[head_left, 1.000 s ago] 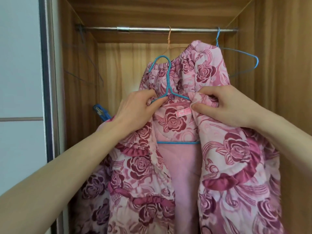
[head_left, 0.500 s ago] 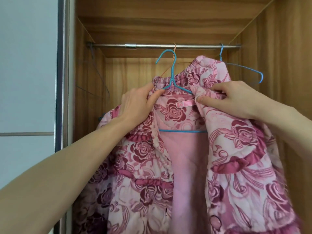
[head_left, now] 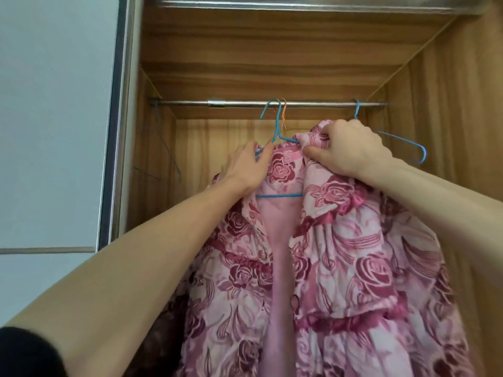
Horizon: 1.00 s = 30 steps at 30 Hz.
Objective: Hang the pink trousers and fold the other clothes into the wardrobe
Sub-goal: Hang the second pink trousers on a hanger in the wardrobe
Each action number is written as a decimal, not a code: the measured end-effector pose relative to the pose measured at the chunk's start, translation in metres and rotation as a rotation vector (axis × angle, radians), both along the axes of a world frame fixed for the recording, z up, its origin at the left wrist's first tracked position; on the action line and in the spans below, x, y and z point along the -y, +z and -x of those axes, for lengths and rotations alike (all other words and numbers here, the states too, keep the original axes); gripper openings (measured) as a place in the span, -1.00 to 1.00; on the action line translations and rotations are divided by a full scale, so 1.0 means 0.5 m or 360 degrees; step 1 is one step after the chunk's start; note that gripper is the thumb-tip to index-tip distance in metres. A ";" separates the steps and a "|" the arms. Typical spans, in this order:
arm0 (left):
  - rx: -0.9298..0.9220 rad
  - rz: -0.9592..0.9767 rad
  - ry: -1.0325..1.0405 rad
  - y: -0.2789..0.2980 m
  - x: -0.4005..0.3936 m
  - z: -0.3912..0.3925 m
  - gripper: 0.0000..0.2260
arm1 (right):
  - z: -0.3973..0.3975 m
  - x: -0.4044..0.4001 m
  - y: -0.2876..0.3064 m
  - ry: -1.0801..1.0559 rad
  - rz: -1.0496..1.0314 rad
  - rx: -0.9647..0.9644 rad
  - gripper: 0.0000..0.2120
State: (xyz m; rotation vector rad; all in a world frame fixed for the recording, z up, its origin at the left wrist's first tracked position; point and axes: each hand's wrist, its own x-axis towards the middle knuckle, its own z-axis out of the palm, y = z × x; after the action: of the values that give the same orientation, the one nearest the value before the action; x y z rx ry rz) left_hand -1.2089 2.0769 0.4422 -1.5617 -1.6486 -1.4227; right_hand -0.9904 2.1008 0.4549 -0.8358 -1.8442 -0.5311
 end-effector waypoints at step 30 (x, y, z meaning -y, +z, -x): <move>-0.0142 0.0011 -0.0112 0.070 -0.061 0.107 -0.35 | 0.206 -0.070 0.227 -0.0169 0.0377 -0.0312 -0.51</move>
State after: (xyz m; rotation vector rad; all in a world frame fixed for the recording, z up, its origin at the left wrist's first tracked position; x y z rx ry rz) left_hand -1.2626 2.1074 0.4771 -1.6774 -1.5627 -1.3627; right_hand -1.0935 2.1358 0.5683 -1.1089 -1.7089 -0.2872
